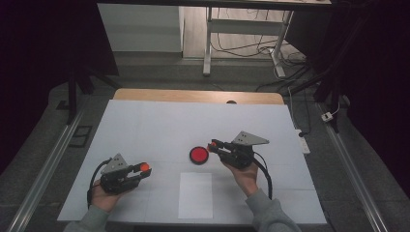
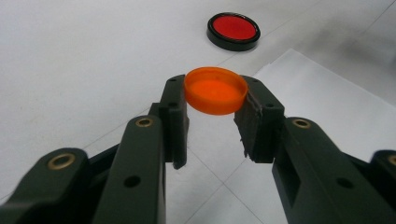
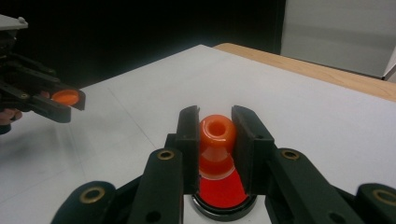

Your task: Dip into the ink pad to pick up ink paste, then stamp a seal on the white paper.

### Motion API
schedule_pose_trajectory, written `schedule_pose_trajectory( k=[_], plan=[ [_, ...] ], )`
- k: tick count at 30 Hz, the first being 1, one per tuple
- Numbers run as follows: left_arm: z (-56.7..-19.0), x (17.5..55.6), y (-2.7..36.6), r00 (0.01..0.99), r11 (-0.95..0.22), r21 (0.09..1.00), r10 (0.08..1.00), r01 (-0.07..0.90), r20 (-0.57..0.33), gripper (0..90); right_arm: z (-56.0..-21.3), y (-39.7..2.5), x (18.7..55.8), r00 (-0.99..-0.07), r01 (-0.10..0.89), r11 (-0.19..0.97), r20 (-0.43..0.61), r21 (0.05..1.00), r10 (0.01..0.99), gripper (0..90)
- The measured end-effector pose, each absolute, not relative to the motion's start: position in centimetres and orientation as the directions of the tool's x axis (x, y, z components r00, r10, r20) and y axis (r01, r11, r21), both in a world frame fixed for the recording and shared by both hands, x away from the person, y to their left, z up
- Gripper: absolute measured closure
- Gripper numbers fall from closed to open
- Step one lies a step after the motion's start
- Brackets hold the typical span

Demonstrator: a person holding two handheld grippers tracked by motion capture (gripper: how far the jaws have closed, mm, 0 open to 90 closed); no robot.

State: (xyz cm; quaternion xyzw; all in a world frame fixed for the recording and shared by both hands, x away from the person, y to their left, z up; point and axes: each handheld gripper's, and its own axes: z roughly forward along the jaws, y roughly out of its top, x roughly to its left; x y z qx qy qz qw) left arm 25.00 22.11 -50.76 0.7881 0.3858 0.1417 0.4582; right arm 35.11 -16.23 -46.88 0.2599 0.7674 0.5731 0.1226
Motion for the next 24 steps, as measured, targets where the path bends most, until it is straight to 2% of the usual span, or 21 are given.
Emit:
schedule_pose_trajectory(
  k=[24],
  plan=[
    [-50.7,25.0,22.1,0.664,-0.283,0.833,0.736,0.476,-0.129,64.9,-46.3,-17.8,32.8,-0.847,0.247,0.216,0.103,0.945,0.521,72.3]
  ],
)
